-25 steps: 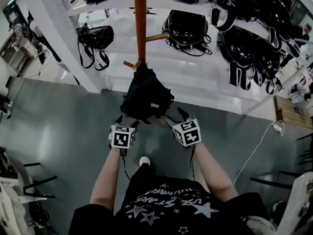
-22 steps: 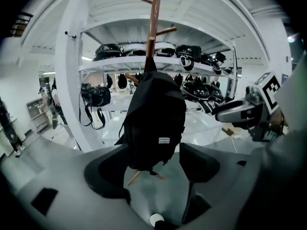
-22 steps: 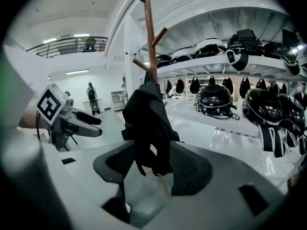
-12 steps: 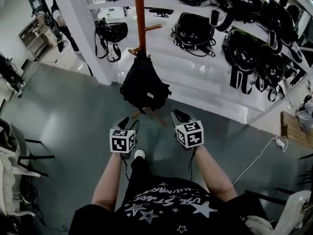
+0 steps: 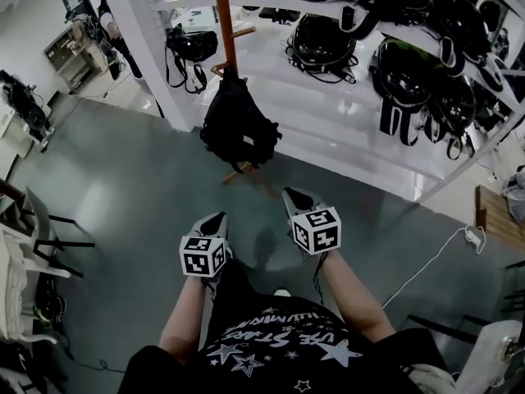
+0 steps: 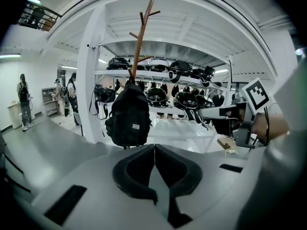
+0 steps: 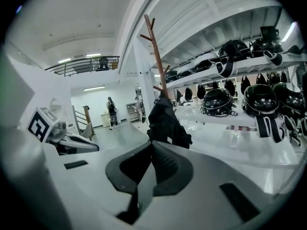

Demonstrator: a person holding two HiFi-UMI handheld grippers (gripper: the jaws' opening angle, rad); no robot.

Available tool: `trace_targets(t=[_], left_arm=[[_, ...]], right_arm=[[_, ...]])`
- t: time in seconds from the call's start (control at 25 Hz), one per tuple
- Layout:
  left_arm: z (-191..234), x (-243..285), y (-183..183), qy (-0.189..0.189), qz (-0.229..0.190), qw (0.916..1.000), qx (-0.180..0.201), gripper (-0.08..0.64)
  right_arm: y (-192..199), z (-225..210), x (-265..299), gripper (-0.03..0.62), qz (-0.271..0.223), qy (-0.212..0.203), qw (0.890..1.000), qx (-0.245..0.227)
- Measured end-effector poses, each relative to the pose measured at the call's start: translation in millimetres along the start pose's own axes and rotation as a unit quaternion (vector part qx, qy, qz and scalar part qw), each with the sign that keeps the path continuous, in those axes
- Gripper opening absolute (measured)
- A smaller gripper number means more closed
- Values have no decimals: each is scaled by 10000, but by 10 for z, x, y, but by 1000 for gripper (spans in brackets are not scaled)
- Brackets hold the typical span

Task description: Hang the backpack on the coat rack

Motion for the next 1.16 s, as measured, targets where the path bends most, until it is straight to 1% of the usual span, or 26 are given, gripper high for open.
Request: trace_targets(t=[0.16, 0.32, 0.52, 0.68, 0.96, 1.16], left_arm=[[-157, -238, 112, -170, 72, 9998, 116, 21], [-191, -442, 271, -290, 158, 9993, 169, 20], [-156, -613, 527, -380, 269, 9989, -45, 20], [-209, -839, 725, -408, 215, 9988, -145, 20], [-178, -1601, 1034, -532, 65, 9982, -266, 20], [-157, -2233, 1346, -675, 46, 9966, -471, 20]], right_arm=[[98, 121, -168, 11, -9, -180, 9998, -119], [181, 263, -242, 11, 24, -286, 9993, -258], [248, 484, -302, 10, 36, -422, 9979, -486], [341, 712, -387, 9, 126, -510, 9969, -583], [506, 1329, -735, 9, 213, -607, 9960, -614], [609, 1840, -1041, 9, 241, -715, 9952, -621]])
Point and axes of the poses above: the fingertips, and each gripper's own axes: x forward along the fingers, z to its left, y out of its underside, the point moved 6 cm from there along -x, backward along the fingers, and after that the axes turned 9 degrees about y, right-handed, at the moved point
